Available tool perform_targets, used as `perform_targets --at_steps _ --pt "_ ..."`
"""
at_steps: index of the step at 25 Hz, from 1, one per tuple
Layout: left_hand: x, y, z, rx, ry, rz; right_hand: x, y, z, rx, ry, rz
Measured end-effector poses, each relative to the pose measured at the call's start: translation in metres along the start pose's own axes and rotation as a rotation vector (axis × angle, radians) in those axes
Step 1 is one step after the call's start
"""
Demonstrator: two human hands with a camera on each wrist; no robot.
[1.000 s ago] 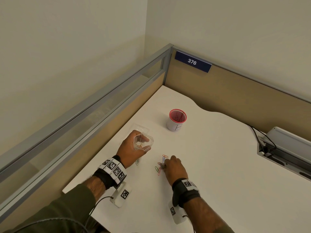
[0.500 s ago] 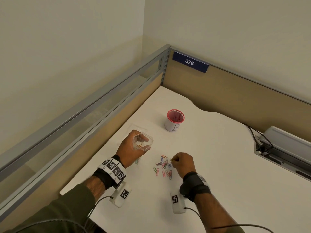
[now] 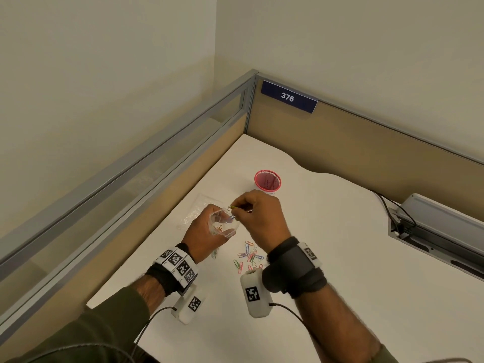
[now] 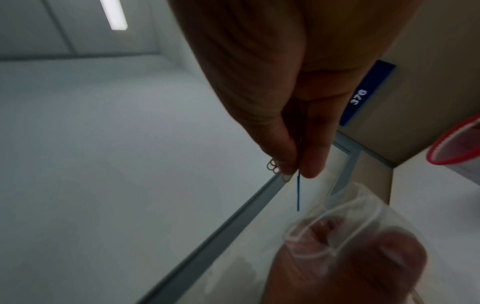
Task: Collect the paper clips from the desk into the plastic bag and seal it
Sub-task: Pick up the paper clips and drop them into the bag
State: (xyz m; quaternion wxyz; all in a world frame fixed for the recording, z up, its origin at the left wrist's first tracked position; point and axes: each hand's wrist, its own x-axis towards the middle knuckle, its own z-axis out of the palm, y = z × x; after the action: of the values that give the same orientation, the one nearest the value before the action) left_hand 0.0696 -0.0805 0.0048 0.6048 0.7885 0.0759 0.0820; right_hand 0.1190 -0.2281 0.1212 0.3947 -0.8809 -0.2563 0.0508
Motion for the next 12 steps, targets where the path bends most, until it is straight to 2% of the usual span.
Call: perform_targets --at_steps 5,7,9,12 --pt "0.004 0.003 0.004 0.07 0.015 -0.013 0.003 -0.005 0.021 -0.289 -0.148 -0.078" --pt "0.002 0.002 0.002 0.053 0.011 0.002 0.001 -0.005 0.017 -0.273 -0.112 -0.093" --pt "0.0 0.0 0.0 0.004 0.0 0.017 -0.001 -0.001 0.008 -0.223 -0.015 -0.111" --pt "0.0 -0.002 -0.003 -0.064 0.003 0.003 -0.002 0.036 0.002 -0.21 0.033 -0.001"
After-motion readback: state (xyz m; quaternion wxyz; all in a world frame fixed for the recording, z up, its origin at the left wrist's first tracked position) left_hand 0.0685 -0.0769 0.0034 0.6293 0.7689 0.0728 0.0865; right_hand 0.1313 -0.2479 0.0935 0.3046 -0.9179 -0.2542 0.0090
